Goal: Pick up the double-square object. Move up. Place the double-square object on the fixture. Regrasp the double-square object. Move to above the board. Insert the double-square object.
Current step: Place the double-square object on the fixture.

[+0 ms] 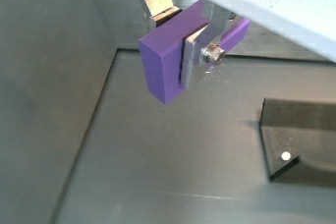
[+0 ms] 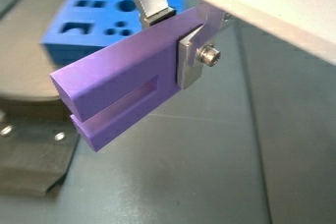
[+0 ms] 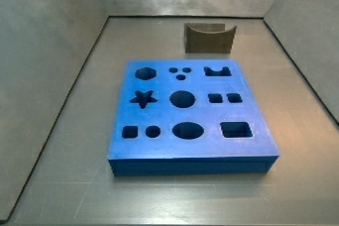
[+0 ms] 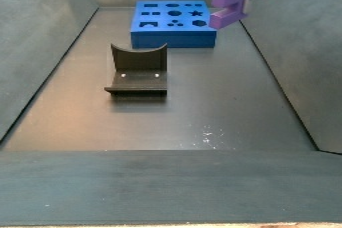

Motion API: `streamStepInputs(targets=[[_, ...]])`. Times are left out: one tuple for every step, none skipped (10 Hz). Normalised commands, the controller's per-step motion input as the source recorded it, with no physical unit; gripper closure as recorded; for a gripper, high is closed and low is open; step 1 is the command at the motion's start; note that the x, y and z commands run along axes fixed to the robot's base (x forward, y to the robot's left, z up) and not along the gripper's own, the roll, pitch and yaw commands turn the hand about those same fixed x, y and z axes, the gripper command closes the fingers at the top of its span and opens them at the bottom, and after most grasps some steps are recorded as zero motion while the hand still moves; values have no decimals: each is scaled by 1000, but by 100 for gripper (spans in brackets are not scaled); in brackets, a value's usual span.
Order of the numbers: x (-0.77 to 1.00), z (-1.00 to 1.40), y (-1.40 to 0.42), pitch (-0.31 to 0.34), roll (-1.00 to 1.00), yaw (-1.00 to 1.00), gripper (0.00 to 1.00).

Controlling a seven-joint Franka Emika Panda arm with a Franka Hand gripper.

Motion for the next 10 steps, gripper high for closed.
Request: streamStepInputs(targets=[[1000, -104, -202, -46, -68, 1000, 100], [1000, -99, -180, -43, -81, 1000, 100], [1000, -93, -162, -40, -93, 1000, 100], [1000, -91, -140, -38, -113, 1000, 100], [1000, -90, -131, -39, -126, 1000, 100], [1000, -88, -110, -36, -153, 1000, 100], [1000, 150, 158, -55, -1000, 379, 100], [1000, 163, 183, -42, -1000, 257, 100], [1000, 142, 181, -19, -1000, 223, 100], [1000, 116, 155, 16, -1000, 199, 100]])
